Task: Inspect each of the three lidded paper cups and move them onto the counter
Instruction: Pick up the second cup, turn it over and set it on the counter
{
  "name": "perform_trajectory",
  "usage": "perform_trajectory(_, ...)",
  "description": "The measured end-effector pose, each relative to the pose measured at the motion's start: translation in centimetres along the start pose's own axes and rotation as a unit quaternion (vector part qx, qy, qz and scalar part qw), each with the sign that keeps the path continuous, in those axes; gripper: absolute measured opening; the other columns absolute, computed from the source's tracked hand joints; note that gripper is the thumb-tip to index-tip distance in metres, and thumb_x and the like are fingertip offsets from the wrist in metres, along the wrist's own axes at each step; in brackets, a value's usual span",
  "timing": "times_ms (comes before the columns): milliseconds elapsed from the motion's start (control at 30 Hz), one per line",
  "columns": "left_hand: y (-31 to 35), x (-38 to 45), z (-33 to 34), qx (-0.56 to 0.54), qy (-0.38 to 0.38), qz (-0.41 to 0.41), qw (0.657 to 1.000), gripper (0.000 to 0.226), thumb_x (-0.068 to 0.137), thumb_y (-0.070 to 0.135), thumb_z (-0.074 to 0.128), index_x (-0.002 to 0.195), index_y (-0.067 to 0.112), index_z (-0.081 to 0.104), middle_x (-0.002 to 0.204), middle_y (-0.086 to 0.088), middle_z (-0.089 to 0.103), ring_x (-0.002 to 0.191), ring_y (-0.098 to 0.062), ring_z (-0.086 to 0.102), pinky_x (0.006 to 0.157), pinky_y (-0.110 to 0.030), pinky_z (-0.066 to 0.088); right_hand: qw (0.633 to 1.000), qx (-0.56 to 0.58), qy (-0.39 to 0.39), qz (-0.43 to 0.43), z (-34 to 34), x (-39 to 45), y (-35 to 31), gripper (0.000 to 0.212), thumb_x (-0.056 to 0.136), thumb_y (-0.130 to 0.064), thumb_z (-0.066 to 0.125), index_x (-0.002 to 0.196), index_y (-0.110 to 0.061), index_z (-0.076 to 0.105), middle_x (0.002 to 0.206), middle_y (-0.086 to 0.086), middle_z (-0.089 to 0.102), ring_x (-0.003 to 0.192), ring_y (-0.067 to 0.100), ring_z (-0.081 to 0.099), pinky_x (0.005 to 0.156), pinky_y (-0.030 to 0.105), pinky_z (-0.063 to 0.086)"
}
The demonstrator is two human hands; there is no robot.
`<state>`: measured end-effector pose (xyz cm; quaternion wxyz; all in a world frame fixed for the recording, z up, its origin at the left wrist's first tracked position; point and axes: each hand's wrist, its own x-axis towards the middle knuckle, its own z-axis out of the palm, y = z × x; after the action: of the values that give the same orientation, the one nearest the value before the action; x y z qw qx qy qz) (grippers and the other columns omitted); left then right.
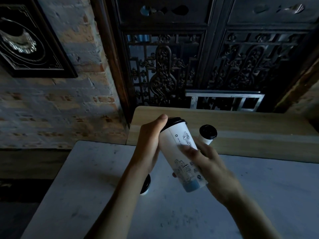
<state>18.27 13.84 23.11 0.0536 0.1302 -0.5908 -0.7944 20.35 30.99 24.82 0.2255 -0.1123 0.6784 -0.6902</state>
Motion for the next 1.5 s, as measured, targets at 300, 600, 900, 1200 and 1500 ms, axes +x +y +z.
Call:
perform_trajectory(300,-0.2,0.1,-0.1,0.004,0.004,0.03,1.0,0.068,0.083,0.057,0.067,0.106,-0.006,0.075,0.114,-0.036,0.073,0.099,-0.032,0.069,0.09,-0.046,0.049,0.987,-0.118,0.02,-0.109,0.1,0.2,0.9,0.063,0.088,-0.044,0.074,0.145,-0.033,0.05,0.124,-0.007,0.072,0.114,0.018,0.072,0.088,0.041,0.062)
perform_trajectory(600,-0.7,-0.2,-0.3,-0.016,-0.022,0.007,1.0,0.045,0.098,0.045,0.054,0.104,0.012,0.084,0.11,-0.016,0.081,0.109,-0.035,0.075,0.104,-0.057,0.052,1.0,-0.007,0.005,-0.01,-0.1,-0.5,0.1,0.031,0.082,-0.045,0.069,0.111,-0.053,0.07,0.101,-0.009,0.079,0.093,0.024,0.078,0.077,0.036,0.063)
perform_trajectory(900,-0.5,-0.2,-0.2,0.007,-0.007,0.047,0.999,0.09,0.078,0.073,0.073,0.106,-0.012,0.068,0.112,-0.017,0.071,0.102,-0.031,0.066,0.092,-0.048,0.047,0.973,-0.194,0.04,-0.114,0.1,-0.4,0.6,0.068,0.084,-0.056,0.073,0.145,-0.04,0.048,0.124,-0.009,0.072,0.104,0.015,0.075,0.083,0.039,0.065)
perform_trajectory(1200,-0.7,0.0,-0.1,-0.007,0.015,0.035,0.999,0.071,0.079,0.059,0.067,0.108,-0.006,0.074,0.115,-0.038,0.071,0.104,-0.045,0.072,0.088,-0.048,0.049,0.991,-0.11,0.041,-0.064,-0.1,0.0,0.3,0.043,0.085,-0.052,0.068,0.126,-0.041,0.065,0.108,-0.004,0.078,0.096,0.015,0.076,0.074,0.025,0.058)
perform_trajectory(1500,-0.9,-0.1,-0.4,-0.008,-0.019,0.036,0.999,0.056,0.086,0.053,0.069,0.103,0.001,0.079,0.107,-0.015,0.079,0.099,-0.027,0.073,0.088,-0.041,0.055,0.992,-0.093,0.022,-0.082,-0.2,0.0,0.4,0.051,0.084,-0.043,0.075,0.132,-0.036,0.062,0.115,-0.006,0.077,0.103,0.014,0.076,0.081,0.037,0.064)
